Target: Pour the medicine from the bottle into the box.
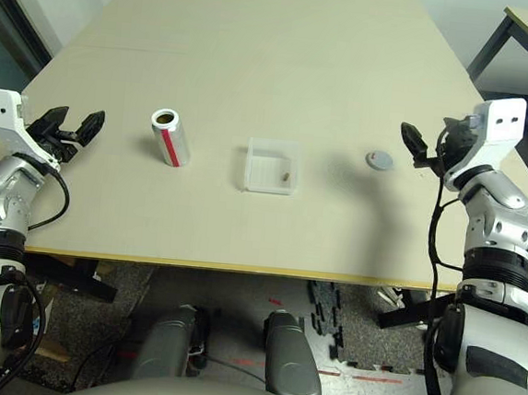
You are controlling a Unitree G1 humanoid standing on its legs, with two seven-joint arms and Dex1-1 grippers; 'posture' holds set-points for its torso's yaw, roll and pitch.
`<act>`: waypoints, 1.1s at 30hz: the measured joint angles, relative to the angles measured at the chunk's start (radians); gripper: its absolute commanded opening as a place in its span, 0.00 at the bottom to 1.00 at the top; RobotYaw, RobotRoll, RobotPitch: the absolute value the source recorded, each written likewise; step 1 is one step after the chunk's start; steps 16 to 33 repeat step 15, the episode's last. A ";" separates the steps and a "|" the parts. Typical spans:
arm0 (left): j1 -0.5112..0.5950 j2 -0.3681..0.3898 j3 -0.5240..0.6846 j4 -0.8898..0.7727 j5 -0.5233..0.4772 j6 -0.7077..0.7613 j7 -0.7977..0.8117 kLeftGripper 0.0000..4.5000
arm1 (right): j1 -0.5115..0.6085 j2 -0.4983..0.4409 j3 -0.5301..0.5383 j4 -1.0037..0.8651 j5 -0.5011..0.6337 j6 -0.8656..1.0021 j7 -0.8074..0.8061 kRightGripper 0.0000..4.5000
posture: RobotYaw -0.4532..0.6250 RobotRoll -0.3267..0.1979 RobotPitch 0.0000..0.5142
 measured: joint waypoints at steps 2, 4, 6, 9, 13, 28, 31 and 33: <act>-0.008 0.002 0.000 0.002 0.000 -0.010 0.000 1.00 | 0.002 0.000 0.000 0.001 0.000 -0.014 -0.010 1.00 | 0.23 0.62 0.22; -0.010 0.003 0.000 0.006 0.000 -0.015 0.001 1.00 | 0.004 0.000 -0.003 0.006 0.000 -0.020 -0.024 1.00 | 0.23 0.62 0.21; -0.014 0.003 0.000 0.021 0.000 -0.018 0.003 1.00 | 0.004 0.000 -0.005 0.016 0.001 -0.023 -0.037 1.00 | 0.23 0.62 0.21; -0.020 0.003 0.000 0.035 0.000 -0.020 0.003 1.00 | 0.004 0.000 -0.013 0.025 0.004 -0.023 -0.049 1.00 | 0.24 0.62 0.21; -0.035 0.006 -0.001 0.038 0.001 -0.029 0.003 1.00 | 0.004 0.003 -0.031 0.041 0.016 -0.020 -0.054 1.00 | 0.24 0.62 0.21; -0.038 0.012 -0.001 0.038 0.000 -0.031 0.003 1.00 | 0.003 0.003 -0.036 0.045 0.023 -0.015 -0.055 1.00 | 0.24 0.62 0.21; -0.038 0.012 -0.001 0.038 0.000 -0.031 0.003 1.00 | 0.003 0.003 -0.036 0.045 0.023 -0.015 -0.055 1.00 | 0.24 0.62 0.21; -0.038 0.012 -0.001 0.038 0.000 -0.031 0.003 1.00 | 0.003 0.003 -0.036 0.045 0.023 -0.015 -0.055 1.00 | 0.24 0.62 0.21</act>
